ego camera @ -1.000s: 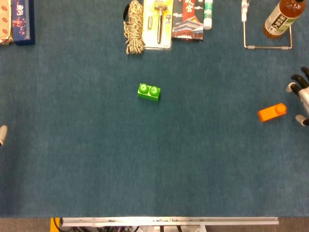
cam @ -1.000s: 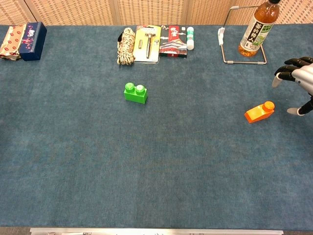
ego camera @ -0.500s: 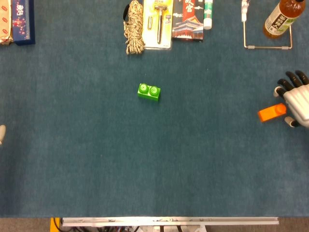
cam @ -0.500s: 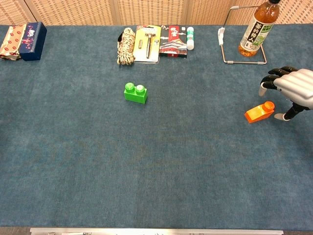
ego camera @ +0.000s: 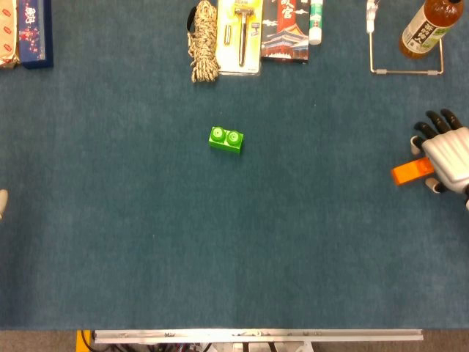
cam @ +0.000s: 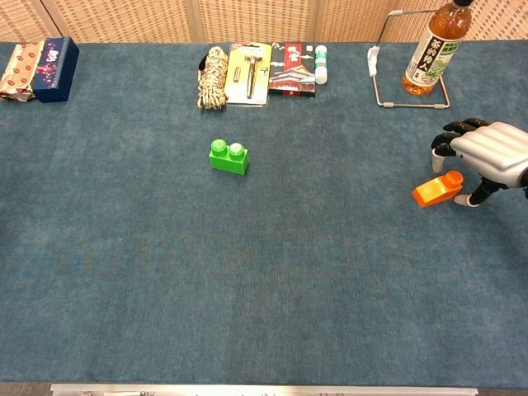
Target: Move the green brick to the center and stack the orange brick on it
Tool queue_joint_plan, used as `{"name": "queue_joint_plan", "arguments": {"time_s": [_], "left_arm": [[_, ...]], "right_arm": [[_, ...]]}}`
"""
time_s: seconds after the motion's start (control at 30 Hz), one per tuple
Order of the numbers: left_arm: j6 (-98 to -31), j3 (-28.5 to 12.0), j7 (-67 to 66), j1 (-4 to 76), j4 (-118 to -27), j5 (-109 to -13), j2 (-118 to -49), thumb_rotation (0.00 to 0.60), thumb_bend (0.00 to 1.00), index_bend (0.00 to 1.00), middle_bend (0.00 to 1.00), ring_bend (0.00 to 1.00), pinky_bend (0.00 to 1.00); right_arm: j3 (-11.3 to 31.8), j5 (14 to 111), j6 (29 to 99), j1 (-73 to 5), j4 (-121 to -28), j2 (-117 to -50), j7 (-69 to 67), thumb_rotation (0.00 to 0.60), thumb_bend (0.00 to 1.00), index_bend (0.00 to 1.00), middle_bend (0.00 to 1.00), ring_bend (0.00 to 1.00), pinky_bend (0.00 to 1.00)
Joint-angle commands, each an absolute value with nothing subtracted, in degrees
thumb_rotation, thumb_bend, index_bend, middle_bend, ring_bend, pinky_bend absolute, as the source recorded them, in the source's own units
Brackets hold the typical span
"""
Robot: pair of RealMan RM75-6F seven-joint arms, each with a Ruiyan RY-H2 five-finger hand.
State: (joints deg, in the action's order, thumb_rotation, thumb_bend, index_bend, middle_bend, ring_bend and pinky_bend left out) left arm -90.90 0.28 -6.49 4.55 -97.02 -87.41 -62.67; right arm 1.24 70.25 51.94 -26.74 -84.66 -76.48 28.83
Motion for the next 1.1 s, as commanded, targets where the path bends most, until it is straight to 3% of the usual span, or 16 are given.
{"name": "queue_joint_plan", "arguments": {"time_s": [0.03, 0.57, 1.1], "left_arm": [[-90.9, 0.2, -6.4, 4.5, -97.1, -87.5, -62.6, 0.600, 0.29, 0.17, 0.17, 0.10, 0.09], [-90.1, -0.7, -6.5, 3.9, -97.1, -87.4, -62.4, 0.600, 0.29, 0.17, 0.17, 0.10, 0.09], [-91.2, -1.4, -6.2, 2.7, -98.1, -87.3, -61.1, 0.600, 0.29, 0.17, 0.17, 0.10, 0.09]], "right_arm": [[1.1, 70.1, 51.9, -26.9, -84.5, -76.7, 28.8, 0.600, 0.19, 0.42, 0.20, 0.04, 0.07], [0.5, 69.7, 52.4, -27.7, -84.3, -77.1, 28.1, 0.600, 0.21, 0.57, 0.22, 0.04, 0.07], [2.1, 71.6, 56.2, -29.0, -95.1, -70.5, 30.3, 0.600, 0.23, 0.60, 0.23, 0.04, 0.07]]}}
